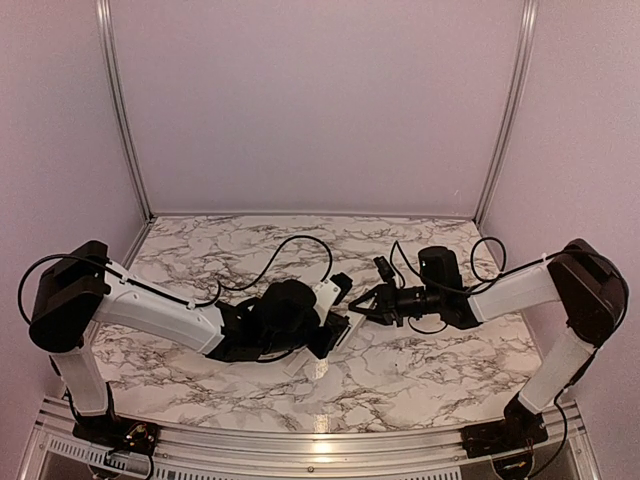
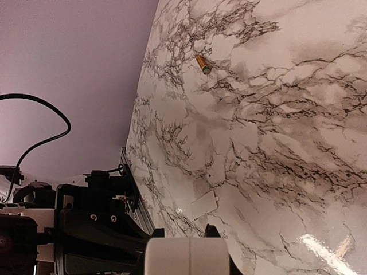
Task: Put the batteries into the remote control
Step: Place the battery in the battery compartment.
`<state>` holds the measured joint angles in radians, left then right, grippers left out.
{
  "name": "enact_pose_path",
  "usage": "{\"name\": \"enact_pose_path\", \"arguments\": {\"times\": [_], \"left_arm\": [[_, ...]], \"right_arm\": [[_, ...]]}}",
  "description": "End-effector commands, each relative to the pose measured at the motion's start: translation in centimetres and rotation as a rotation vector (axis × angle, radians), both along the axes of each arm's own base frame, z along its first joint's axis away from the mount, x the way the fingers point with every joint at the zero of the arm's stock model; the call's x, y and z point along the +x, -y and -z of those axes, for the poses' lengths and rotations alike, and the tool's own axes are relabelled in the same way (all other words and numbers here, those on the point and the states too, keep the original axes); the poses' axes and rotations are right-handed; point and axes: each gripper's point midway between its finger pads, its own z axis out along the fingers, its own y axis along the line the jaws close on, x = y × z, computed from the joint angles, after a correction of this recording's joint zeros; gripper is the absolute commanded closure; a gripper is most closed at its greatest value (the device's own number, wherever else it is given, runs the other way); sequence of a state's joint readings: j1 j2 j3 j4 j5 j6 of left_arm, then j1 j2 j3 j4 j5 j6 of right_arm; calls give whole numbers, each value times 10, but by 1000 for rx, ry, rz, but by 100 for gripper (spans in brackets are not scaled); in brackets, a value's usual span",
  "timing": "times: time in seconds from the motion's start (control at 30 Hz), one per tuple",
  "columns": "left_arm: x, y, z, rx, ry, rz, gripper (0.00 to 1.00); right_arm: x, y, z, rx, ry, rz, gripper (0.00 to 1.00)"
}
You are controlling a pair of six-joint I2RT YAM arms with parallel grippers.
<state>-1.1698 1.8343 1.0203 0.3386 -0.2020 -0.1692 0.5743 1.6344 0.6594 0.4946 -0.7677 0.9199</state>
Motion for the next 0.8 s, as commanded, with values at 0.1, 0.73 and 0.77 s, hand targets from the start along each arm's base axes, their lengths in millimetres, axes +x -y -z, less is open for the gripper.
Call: {"name": "enact_pose_path", "arguments": {"times": [0.1, 0.73, 0.77], "left_arm": [[4, 0, 12, 57, 18, -9, 96], [9, -16, 25, 109, 14, -74, 74], [9, -16, 24, 111, 15, -75, 73]], "right_arm": [[-4, -7, -3, 32, -9, -26, 100], [-5, -8, -5, 50, -9, -29, 100], [-5, -8, -5, 49, -9, -29, 100]]}}
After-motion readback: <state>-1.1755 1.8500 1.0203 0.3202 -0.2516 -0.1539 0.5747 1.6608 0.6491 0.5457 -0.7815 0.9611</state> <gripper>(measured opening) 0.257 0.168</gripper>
